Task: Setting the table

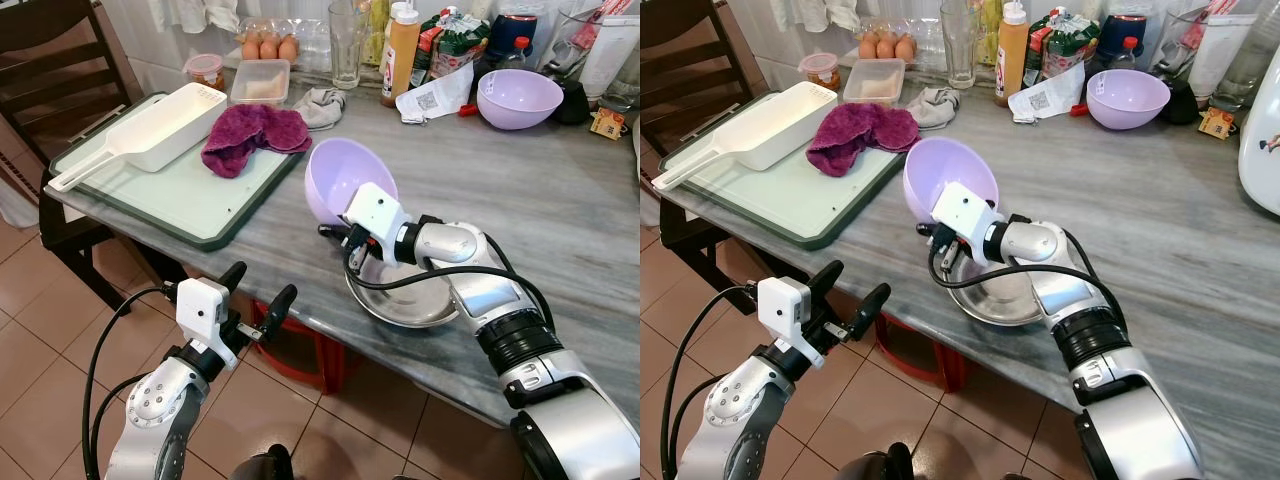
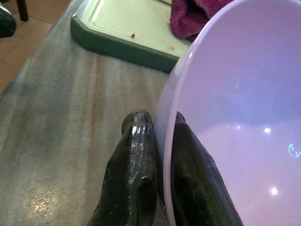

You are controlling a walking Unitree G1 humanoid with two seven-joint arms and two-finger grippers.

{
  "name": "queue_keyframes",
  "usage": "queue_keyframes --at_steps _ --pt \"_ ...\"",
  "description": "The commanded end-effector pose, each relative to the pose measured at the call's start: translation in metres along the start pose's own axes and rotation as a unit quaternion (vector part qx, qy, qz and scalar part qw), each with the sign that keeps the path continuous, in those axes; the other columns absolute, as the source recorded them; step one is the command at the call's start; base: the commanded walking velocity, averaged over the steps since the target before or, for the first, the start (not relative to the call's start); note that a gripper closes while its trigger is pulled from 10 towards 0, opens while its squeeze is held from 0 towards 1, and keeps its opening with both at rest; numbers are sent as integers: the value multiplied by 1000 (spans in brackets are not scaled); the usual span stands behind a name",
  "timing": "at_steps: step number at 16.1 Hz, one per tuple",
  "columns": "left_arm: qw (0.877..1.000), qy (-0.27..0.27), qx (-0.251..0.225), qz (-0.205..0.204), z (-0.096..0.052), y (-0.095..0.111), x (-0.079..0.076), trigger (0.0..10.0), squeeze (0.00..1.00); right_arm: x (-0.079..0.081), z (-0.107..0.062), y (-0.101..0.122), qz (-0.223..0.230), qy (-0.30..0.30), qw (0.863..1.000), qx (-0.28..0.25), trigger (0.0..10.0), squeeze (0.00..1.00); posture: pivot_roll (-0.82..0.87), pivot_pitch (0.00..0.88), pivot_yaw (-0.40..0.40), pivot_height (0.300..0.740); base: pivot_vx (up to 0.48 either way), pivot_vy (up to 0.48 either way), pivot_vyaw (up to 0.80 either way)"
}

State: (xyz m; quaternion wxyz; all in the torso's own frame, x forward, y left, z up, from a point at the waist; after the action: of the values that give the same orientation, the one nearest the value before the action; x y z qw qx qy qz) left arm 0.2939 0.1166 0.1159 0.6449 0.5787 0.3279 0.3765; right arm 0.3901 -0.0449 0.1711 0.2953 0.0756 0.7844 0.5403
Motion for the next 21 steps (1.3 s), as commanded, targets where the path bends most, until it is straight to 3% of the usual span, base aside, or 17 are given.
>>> queue_keyframes --at_steps 1,2,3,4,5,14,21 --pt "1000 -13 -4 -3 -1 3 -3 10000 0 -1 3 6 1 6 1000 -7 10000 63 -92 159 45 740 0 0 0" --pt "1000 -12 -4 -3 -1 3 -3 10000 0 -1 3 4 1 7 1000 -4 10000 122 -91 159 46 740 0 0 0" --pt "1000 -12 -3 -2 -1 3 -3 10000 0 -1 3 3 2 7 1000 -3 10000 416 -91 159 47 740 0 0 0" --pt "1000 -12 -3 -2 -1 3 -3 10000 0 -2 3 3 4 7 1000 -3 10000 776 -89 158 48 740 0 0 0" --pt "1000 -13 -3 -3 -1 4 -4 10000 0 -2 4 2 4 7 1000 -3 10000 1000 -89 158 48 740 0 0 0" --pt "1000 -13 0 -5 -1 3 -6 10000 0 -9 4 0 -8 -10 1000 2 10000 1000 -87 159 47 740 0 0 0" --pt "1000 -11 -1 -1 -1 4 -2 10000 0 -38 -10 38 -10 -107 991 -84 10000 1000 -84 148 51 740 0 0 0"
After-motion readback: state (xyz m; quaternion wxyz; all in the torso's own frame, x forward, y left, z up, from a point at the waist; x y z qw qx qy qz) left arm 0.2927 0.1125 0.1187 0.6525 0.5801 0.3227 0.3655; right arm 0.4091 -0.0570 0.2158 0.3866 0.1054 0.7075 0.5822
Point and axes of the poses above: a point about 5 cm out from each wrist's last joint towards the gripper, its own z axis pointing out of the wrist towards the gripper, its own y axis along the axis of the wrist's last joint, x = y × z, the point moved 5 cm from there along z, pointing out of the wrist towards the gripper, and after that the axes turned 5 degrees about z, right-handed, at the moved point
